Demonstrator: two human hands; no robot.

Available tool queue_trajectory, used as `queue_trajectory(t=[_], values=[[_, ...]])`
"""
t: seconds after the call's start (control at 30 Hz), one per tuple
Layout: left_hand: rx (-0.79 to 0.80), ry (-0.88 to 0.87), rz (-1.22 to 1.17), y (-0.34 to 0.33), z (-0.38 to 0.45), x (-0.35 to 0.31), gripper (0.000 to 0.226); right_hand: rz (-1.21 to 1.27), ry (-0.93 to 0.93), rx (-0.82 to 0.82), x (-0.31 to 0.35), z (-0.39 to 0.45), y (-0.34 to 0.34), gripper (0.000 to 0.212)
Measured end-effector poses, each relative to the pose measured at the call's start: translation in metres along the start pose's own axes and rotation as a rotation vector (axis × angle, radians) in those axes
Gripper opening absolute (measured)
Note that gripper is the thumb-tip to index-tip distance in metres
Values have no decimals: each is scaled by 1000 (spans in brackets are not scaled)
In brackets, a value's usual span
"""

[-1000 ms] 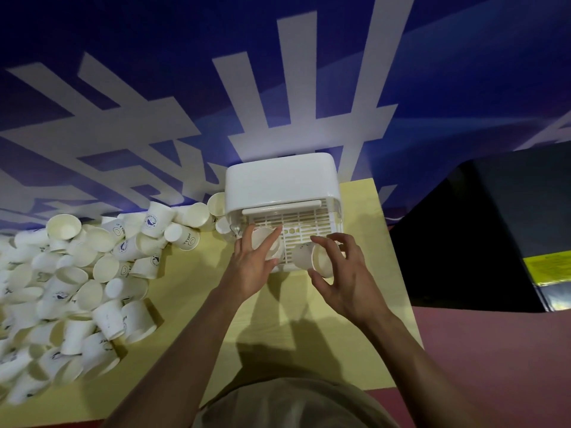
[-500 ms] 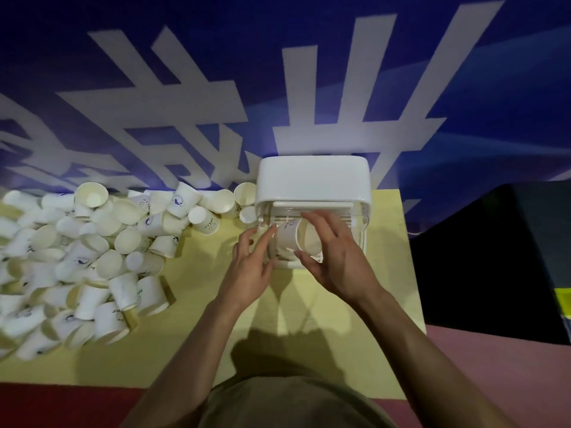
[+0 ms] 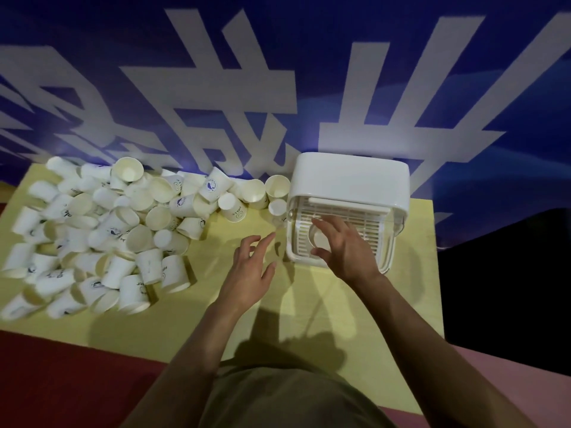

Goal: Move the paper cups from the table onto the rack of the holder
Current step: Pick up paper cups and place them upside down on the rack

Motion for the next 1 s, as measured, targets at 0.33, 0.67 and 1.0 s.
queue_trajectory(t=[0.33,0.67,1.0], values=[[47,44,19,14,-5,34,64,-41,-4,-151,24,-14,10,62],[-107,235,171,85,-22,117,64,-39,29,-219,118,-11,1,39],[87,363,272,108,-39,202,58,-34,20,-76,203,-3,-41,36]])
Point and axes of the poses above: each hand's wrist, its own z-axis towards the middle knuckle, its own y-axis out of the back of the hand, x = y × z, the point moved 5 cm from there along z, towards the middle knuckle, and after that the axes turned 14 degrees about -z, right-handed, at the moved point
